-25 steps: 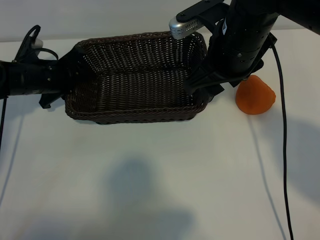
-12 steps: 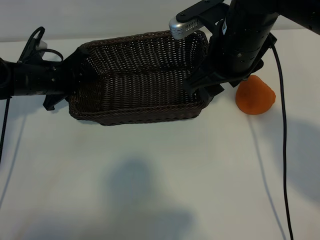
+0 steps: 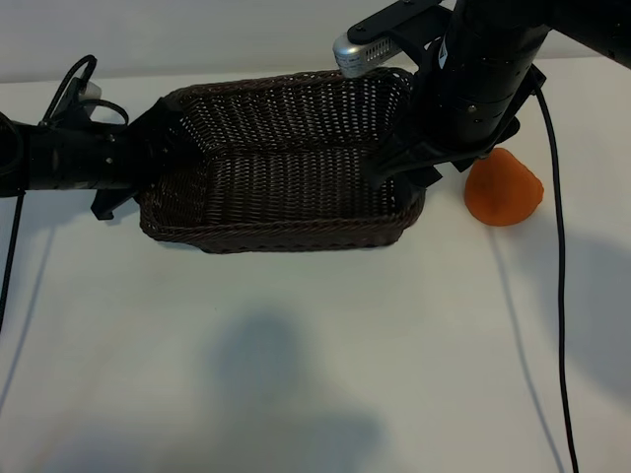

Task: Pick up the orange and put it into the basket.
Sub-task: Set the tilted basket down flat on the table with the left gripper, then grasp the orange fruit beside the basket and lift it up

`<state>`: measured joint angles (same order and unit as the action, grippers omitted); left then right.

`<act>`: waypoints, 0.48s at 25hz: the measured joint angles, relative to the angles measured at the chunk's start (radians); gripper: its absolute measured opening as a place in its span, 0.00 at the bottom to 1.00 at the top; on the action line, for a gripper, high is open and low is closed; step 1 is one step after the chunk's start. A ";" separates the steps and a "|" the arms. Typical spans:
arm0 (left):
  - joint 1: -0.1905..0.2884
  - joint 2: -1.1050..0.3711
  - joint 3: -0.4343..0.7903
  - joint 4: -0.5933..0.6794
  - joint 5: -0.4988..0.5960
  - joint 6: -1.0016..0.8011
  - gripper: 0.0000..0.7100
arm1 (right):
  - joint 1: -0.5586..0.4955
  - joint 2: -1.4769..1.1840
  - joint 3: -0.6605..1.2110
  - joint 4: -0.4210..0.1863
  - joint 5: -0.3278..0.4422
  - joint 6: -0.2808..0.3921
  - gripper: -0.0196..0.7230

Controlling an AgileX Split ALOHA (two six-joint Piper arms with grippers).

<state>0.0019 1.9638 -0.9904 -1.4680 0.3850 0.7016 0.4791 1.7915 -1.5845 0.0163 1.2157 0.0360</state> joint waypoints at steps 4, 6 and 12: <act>-0.002 0.000 0.000 -0.001 0.024 -0.002 0.85 | 0.000 0.000 0.000 0.001 0.000 0.000 0.79; -0.002 -0.004 0.000 0.000 0.027 -0.002 0.91 | 0.000 0.000 0.000 0.001 0.000 0.000 0.79; 0.017 -0.078 0.000 0.026 0.036 -0.009 0.90 | 0.000 0.000 0.000 0.001 0.000 0.000 0.79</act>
<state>0.0184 1.8862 -0.9904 -1.4416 0.4210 0.6930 0.4791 1.7915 -1.5845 0.0173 1.2157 0.0360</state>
